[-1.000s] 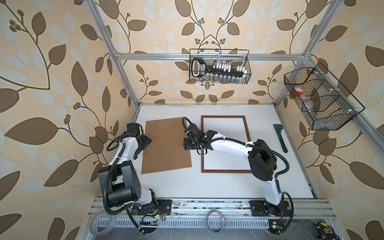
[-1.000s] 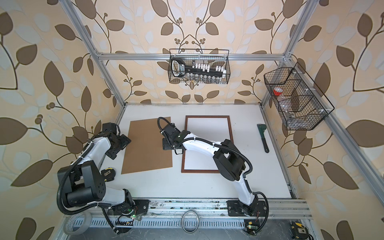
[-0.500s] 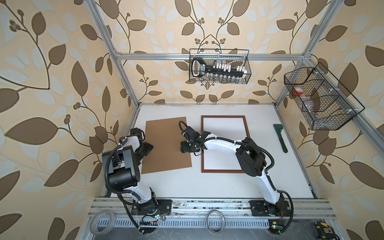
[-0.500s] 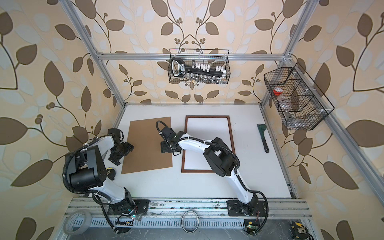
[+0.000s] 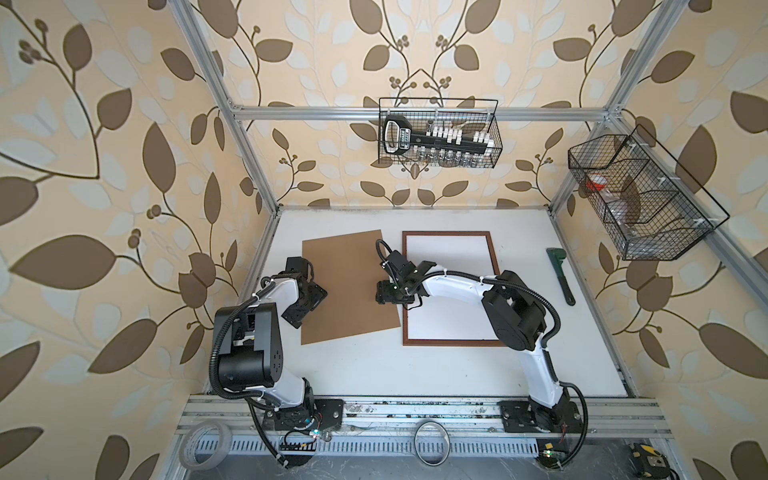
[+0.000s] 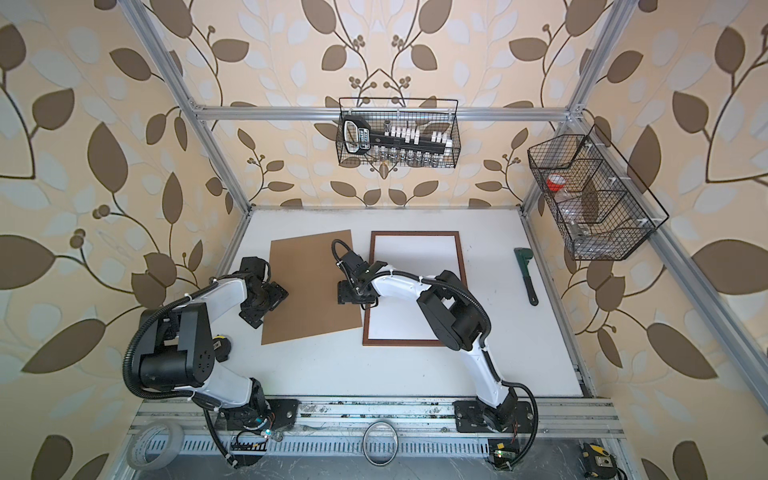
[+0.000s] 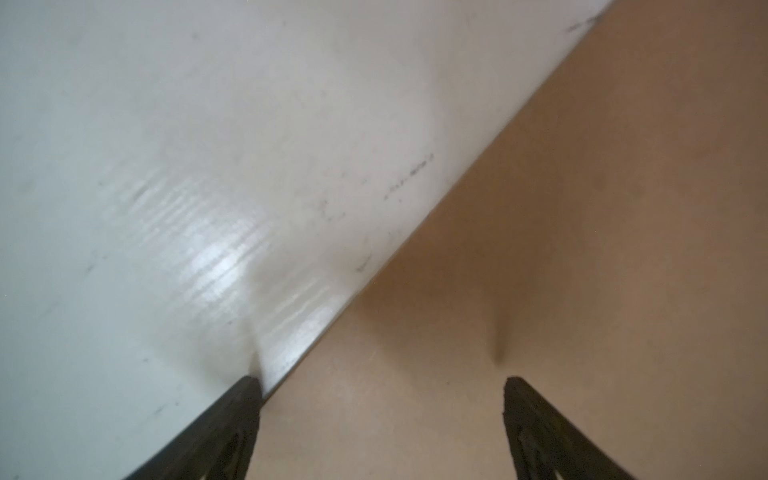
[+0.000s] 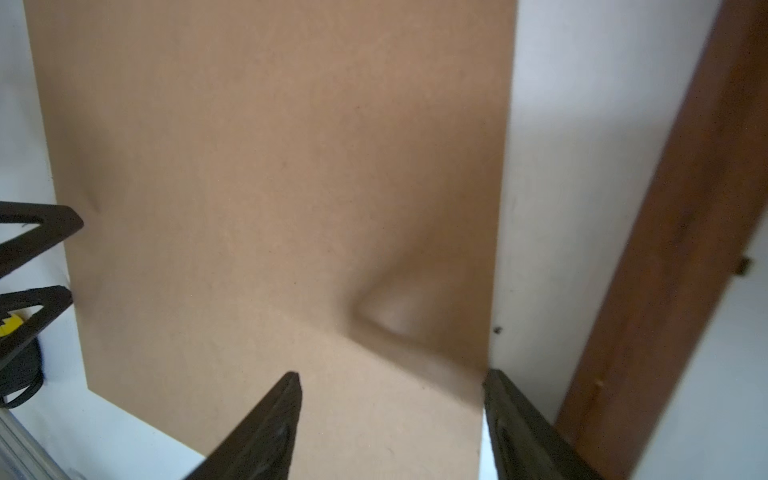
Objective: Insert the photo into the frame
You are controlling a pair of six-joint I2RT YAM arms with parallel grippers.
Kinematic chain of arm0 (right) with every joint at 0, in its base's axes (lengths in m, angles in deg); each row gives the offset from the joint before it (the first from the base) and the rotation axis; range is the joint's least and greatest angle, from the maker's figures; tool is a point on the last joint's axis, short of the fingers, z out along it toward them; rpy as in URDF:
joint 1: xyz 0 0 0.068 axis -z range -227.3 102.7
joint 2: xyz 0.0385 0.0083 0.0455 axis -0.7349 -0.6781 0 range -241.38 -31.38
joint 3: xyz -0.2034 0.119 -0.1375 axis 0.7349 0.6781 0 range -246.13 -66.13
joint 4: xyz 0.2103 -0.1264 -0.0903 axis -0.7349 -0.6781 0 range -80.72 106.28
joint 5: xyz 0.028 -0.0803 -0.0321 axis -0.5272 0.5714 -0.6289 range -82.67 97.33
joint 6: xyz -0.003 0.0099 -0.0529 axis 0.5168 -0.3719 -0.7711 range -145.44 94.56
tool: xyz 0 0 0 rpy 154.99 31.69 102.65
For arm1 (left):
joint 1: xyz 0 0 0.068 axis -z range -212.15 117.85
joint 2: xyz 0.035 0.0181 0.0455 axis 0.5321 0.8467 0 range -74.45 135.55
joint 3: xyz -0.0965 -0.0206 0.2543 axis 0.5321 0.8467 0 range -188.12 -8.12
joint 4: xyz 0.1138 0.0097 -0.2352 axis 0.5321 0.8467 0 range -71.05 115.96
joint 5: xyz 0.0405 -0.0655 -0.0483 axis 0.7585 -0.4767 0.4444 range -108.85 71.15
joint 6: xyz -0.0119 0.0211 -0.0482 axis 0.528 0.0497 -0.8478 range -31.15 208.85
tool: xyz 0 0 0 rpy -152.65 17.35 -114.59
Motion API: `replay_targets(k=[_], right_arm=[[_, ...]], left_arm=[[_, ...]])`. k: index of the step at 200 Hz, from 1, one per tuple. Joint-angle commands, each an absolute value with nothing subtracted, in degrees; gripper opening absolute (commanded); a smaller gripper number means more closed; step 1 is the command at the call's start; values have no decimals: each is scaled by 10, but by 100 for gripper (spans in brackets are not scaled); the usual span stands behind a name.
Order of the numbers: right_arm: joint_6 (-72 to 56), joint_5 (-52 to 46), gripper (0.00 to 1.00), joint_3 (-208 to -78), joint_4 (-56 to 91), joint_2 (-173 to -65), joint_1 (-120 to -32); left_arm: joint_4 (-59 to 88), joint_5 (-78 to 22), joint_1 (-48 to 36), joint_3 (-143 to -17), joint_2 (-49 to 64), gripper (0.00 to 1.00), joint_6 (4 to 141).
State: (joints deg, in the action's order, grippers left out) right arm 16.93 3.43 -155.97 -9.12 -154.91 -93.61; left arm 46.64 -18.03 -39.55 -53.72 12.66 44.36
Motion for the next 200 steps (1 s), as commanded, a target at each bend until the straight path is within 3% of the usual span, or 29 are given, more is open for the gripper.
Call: replay_targets(k=[1,29,60,99,152,166,200], right_arm=[[158,35,71,-1522,-108,-1543,-929],[151,43,72,-1526,-118,-1548,-930],[147,-24,73,-1551,-109,-1565,-933],[125,-215,72,-1535,-27,-1516,-921],[209,-350,70,-1456,141,-1423,-907],[203,-317,70,-1448,117,-1408,-906],[126,-55,69,-1511,-97,-1442,-911]], left_arm=[[480,-230,-389,-510,110,92,423],[457,-231,-389,-483,106,90,417],[435,-241,-389,-471,126,88,423],[416,-267,-389,-464,128,85,431],[414,-277,-389,-462,126,84,431],[419,-271,-389,-463,123,85,432],[452,-221,-393,-466,98,87,424]])
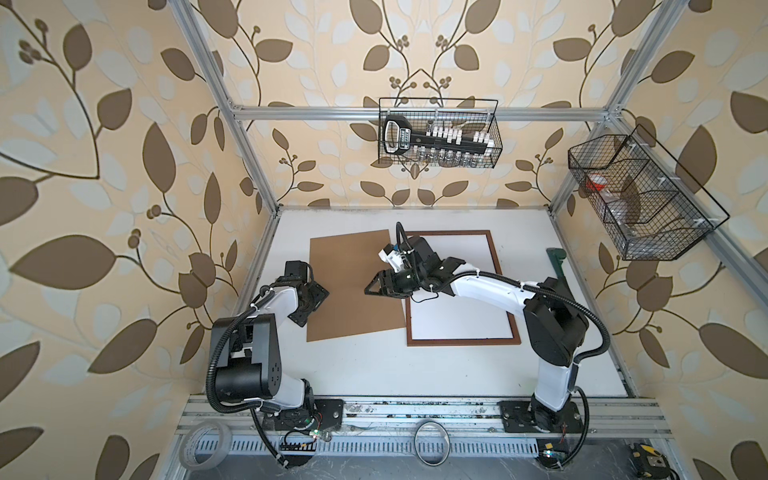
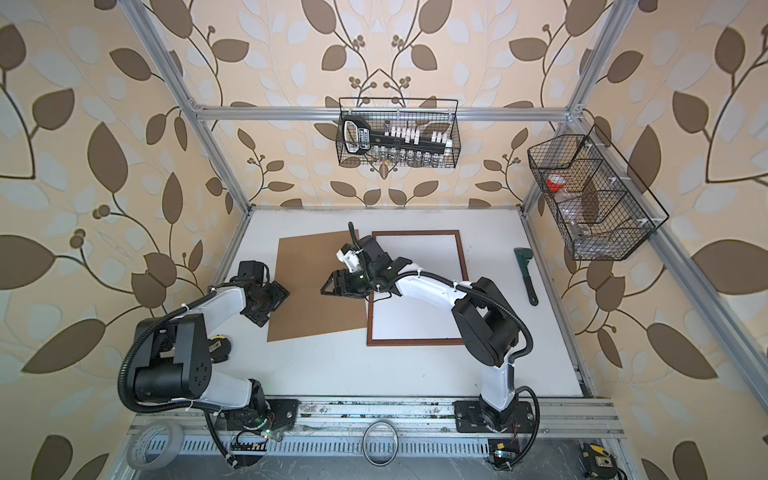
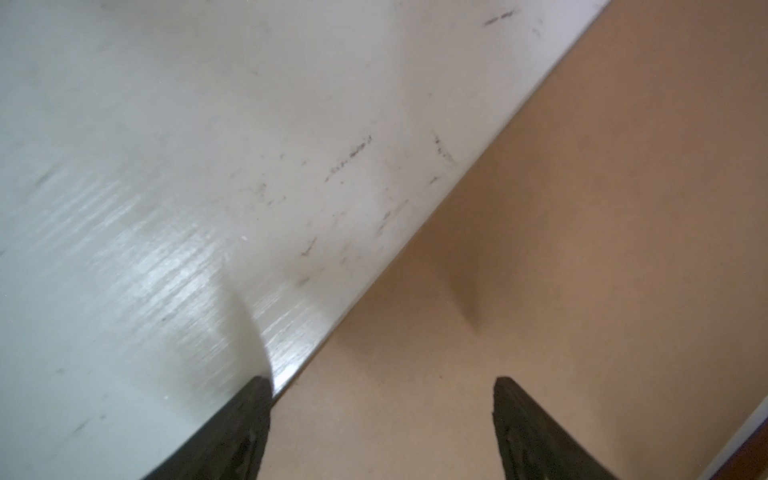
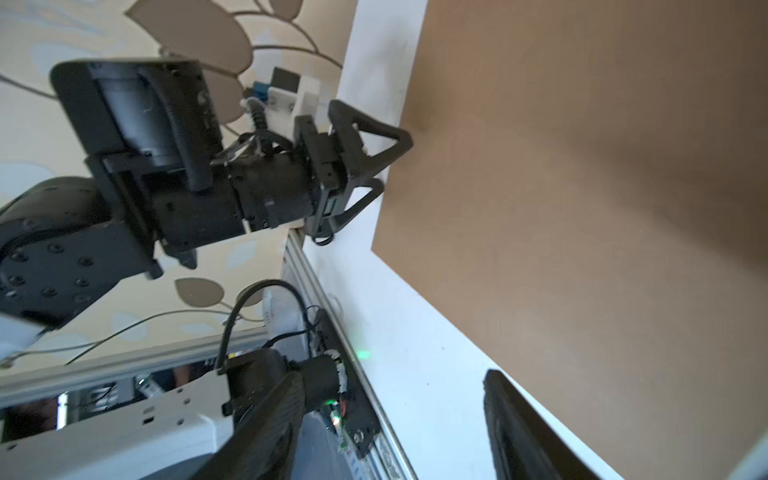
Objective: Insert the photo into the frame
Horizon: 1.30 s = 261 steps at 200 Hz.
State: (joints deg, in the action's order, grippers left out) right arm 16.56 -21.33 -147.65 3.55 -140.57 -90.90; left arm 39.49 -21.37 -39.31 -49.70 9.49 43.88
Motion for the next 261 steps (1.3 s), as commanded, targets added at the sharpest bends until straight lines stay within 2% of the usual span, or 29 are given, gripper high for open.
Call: replay_targets(k=[1,53,125,159,182,217,261], right_arm=[[124,-52,69,-1514,-102,-1445,-912],[106,97,71,-1568,-164,-1509,-944],[126,93,72,-1542,-147,-1557,-933],[110,154,73,-1541,-183,-1564,-924],[108,99,74,-1542,-171,-1569,-928],[144,-59,76,-1539,-121,-1581,-952],[197,-228,78,-1478,46,-1516,-938]], left_arm=[[453,-219,-393,-466,97,87,424],[472,-200,-397,-480,84,89,440],[471,-200,-403,-483,84,90,447],[463,-212,-415,-493,90,90,454],[442,-249,-415,-498,130,88,455],[416,-285,-400,-485,158,86,446],[412,-298,-399,-479,155,84,452]])
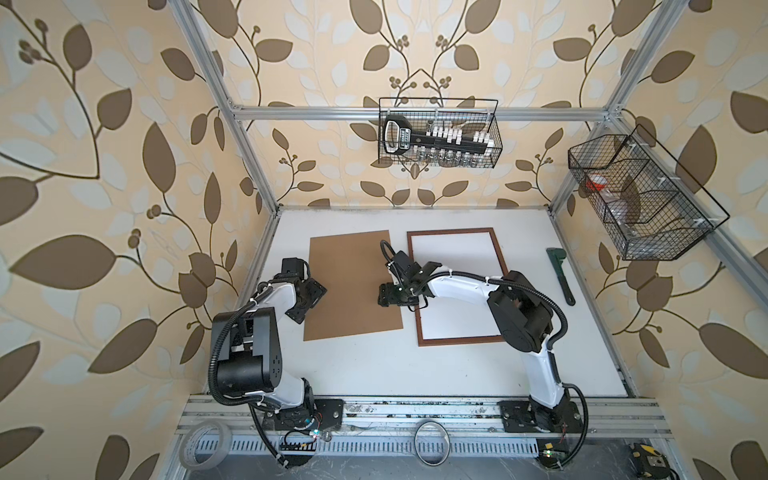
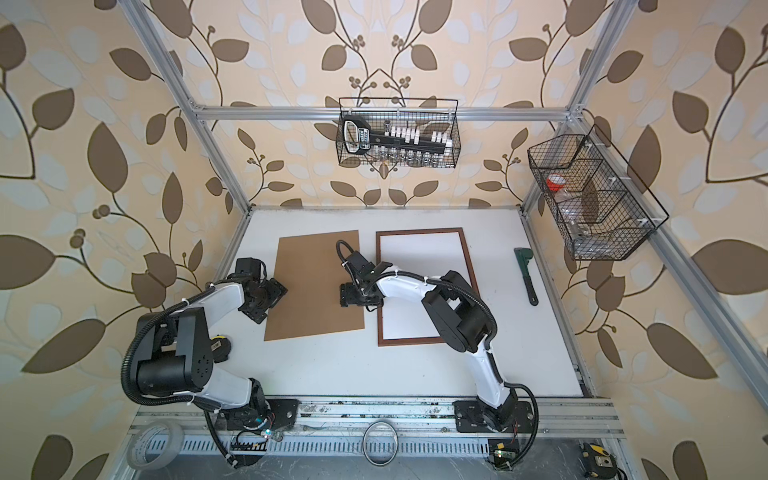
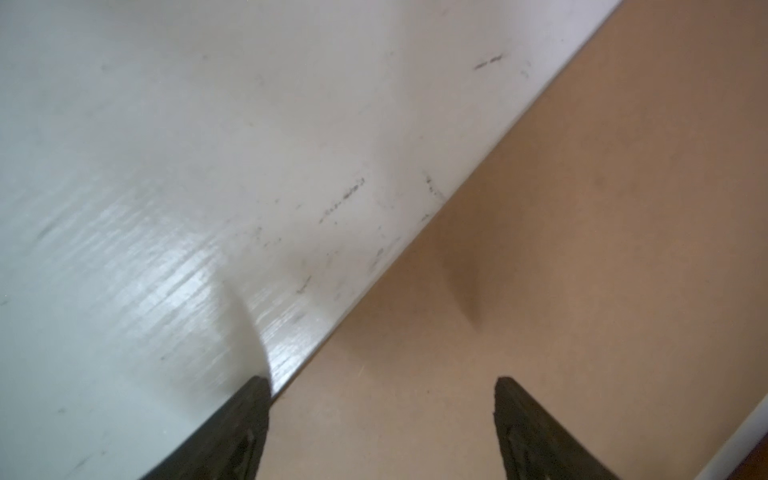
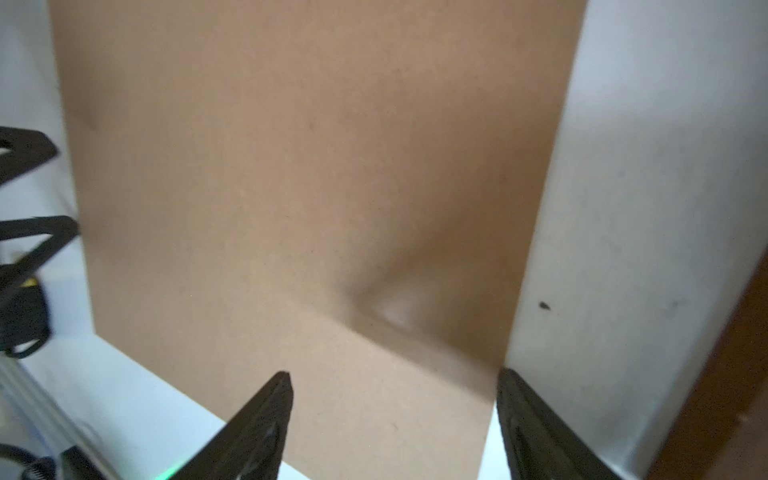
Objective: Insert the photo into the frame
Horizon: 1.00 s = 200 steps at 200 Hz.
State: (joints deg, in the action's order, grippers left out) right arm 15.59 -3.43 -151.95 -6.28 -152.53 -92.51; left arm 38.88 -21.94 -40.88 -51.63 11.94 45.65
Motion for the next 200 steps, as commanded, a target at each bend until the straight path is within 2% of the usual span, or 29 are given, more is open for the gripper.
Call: replay_targets(k=[1,37,70,83,99,113,154,200], right_arm=[[197,-234,78,-1476,50,-1513,-938],[242,-356,78,-1407,215,-1422,-920],[308,-406,77,-1341,332,-1373,-903],[275,-353,75,-1339,249,-1360,-891],[187,-216,73,-1370,46,-1362,-881],[156,-127,72,-1396,-46,-1380,-880],[172,-1,73,-1407,-85,-1403,-912],[208,44,75,-1409,-90,-1437,-927]], left_arm=[[412,-298,-399,-479,155,84,452],[412,-308,-398,-479,150,83,453],[422,-307,-399,-482,140,83,458],[430,-299,-398,-483,137,83,460],[436,-291,-399,-485,132,83,462],[439,-287,-398,-488,128,83,465],[477,-242,-399,-529,120,88,489],[509,-204,-398,-577,153,91,529]])
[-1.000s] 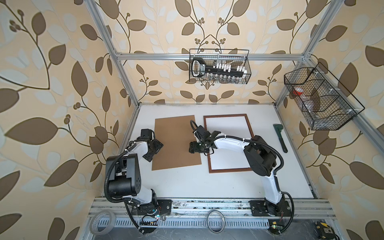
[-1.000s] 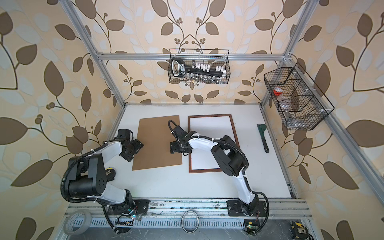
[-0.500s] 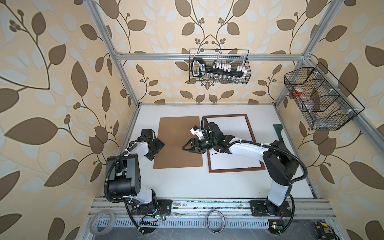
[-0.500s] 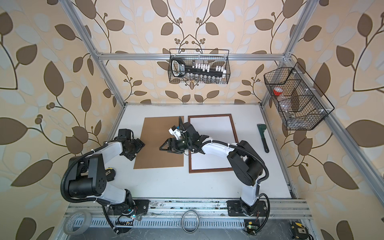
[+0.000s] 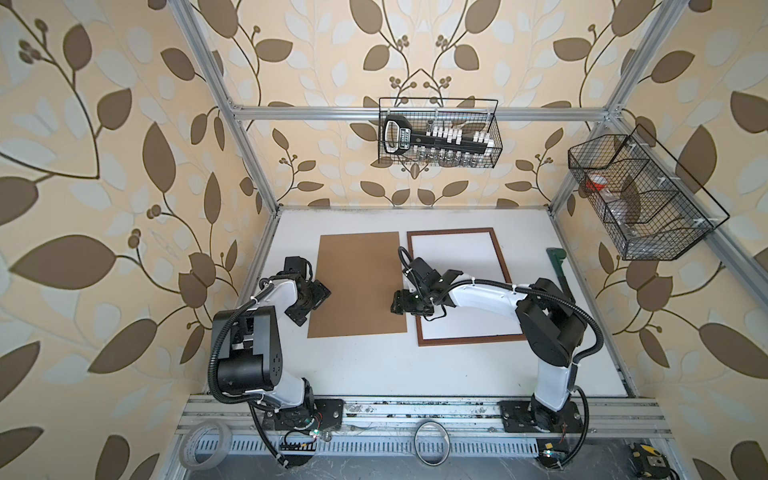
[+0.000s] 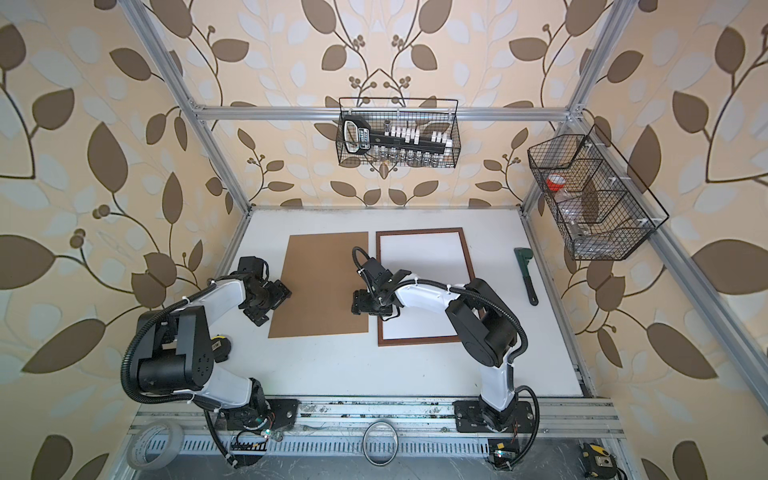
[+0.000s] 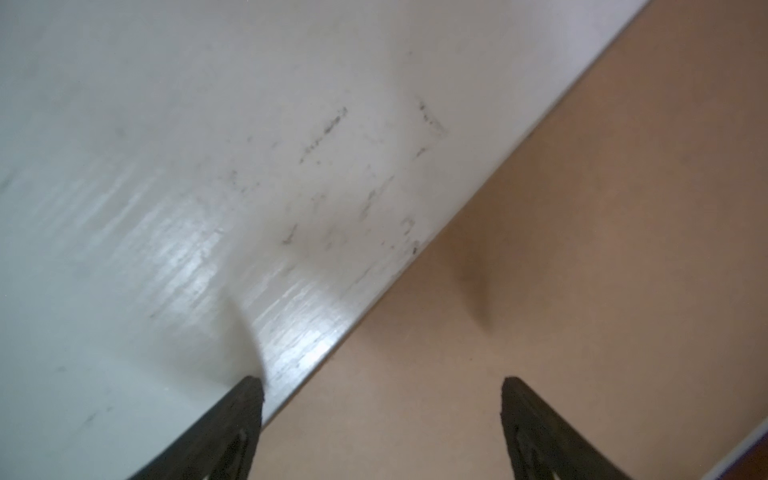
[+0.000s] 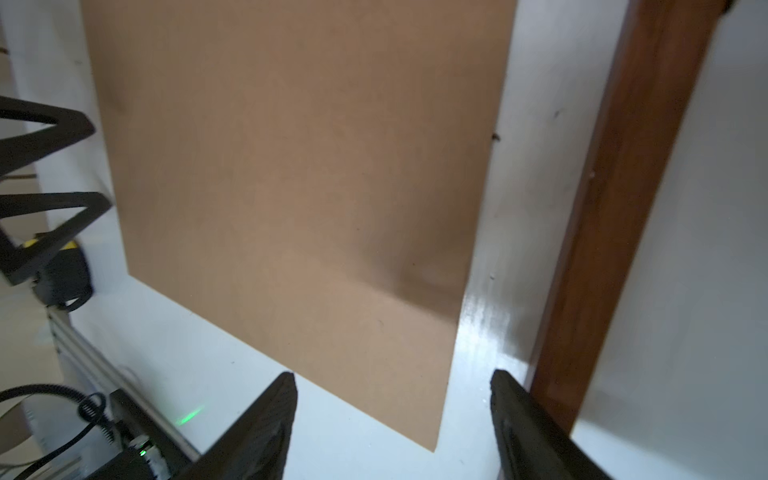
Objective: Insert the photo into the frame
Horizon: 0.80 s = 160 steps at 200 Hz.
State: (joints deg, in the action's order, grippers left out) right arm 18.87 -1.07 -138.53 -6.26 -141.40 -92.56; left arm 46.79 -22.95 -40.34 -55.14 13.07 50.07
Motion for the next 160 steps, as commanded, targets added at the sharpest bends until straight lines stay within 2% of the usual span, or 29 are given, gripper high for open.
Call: replay_targets(k=[1,37,64,94,131,160], right_arm=[[208,43,75,-1409,-90,-1438,-927],[221,29,75,-1409,-90,-1464,-932],[231,-16,75,-1424,-87,-1488,-945],[253,-98,75,-1421,-40,-1490,-944],[273,-233,75,-1394,83,-1442,-931],[306,-302,75,-1346,171,-1398,-917]], left_arm=[[509,-206,-398,-577,155,91,529],[514,-208,-367,-583,183,91,526],[501,-232,-336,-563,180,89,504],[474,-264,-327,-518,169,88,485],[444,-320,-326,-478,153,86,461],[453,-316,-328,-474,139,86,469]])
